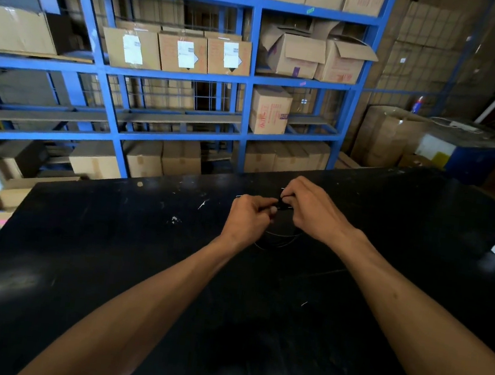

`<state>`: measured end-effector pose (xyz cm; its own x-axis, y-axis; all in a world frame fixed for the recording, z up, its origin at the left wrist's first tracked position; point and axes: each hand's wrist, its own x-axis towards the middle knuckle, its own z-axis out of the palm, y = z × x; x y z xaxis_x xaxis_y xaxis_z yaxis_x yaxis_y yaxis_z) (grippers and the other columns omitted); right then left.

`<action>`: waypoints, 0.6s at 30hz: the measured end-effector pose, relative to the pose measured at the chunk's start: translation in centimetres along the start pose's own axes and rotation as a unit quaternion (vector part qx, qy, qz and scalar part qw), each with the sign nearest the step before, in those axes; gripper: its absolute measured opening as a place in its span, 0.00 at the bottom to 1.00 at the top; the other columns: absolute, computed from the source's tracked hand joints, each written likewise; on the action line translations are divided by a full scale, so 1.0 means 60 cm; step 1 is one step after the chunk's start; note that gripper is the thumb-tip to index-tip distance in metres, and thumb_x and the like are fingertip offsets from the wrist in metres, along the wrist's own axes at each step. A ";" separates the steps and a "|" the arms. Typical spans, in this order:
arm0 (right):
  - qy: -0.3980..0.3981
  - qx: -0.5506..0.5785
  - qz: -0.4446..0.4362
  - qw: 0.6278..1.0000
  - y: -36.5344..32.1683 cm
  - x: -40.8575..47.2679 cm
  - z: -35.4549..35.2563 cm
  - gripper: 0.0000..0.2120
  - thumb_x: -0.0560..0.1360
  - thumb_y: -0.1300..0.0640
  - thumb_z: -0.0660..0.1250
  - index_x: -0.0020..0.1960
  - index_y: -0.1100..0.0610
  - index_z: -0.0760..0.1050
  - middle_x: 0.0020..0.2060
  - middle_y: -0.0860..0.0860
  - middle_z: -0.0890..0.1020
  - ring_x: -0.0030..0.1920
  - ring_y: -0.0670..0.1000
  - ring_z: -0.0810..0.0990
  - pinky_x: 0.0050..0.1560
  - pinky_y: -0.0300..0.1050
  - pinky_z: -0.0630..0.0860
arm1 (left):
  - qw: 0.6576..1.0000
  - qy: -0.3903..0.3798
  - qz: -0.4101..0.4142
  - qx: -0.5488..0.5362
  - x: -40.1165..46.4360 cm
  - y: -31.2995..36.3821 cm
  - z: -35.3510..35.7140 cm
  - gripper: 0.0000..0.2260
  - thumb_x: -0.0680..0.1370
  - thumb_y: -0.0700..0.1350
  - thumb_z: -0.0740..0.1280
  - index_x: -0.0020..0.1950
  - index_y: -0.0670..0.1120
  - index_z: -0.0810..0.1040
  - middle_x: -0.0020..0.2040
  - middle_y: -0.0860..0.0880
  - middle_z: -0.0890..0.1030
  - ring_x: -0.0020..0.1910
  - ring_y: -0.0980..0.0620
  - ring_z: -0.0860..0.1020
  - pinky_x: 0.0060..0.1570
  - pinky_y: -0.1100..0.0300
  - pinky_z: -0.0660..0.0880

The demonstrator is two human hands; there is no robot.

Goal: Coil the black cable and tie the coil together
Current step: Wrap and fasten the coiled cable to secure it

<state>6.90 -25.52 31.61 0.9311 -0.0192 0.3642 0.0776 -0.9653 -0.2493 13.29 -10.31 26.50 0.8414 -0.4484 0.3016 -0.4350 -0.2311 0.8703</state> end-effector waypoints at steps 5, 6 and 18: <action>-0.039 0.019 0.021 0.999 -0.010 -0.008 0.010 0.33 0.75 0.69 0.68 0.76 0.54 0.62 0.65 0.56 0.76 0.64 0.53 0.79 0.62 0.49 0.78 | 0.998 -0.021 0.005 0.065 0.000 0.004 0.001 0.14 0.81 0.39 0.64 0.67 0.42 0.78 0.54 0.45 0.84 0.40 0.59 0.80 0.35 0.68 0.75; -0.045 0.021 0.033 0.998 -0.013 -0.006 0.010 0.34 0.76 0.69 0.68 0.77 0.54 0.61 0.65 0.56 0.76 0.64 0.53 0.79 0.62 0.51 0.78 | 0.996 -0.014 0.031 0.079 -0.002 0.001 0.000 0.14 0.81 0.39 0.64 0.67 0.43 0.78 0.55 0.45 0.83 0.41 0.60 0.79 0.37 0.68 0.75; 0.075 0.000 0.189 0.979 0.011 -0.016 0.019 0.22 0.73 0.67 0.71 0.64 0.56 0.73 0.63 0.57 0.74 0.63 0.54 0.77 0.61 0.50 0.78 | 0.865 -0.032 -0.230 -0.445 -0.019 -0.014 0.017 0.18 0.80 0.34 0.63 0.70 0.39 0.72 0.58 0.40 0.80 0.54 0.47 0.82 0.56 0.53 0.80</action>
<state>6.44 -25.86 30.05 0.8303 -0.4136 0.3736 -0.2628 -0.8817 -0.3919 12.34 -10.50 25.02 0.8276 -0.5401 -0.1532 0.3842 0.3459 0.8560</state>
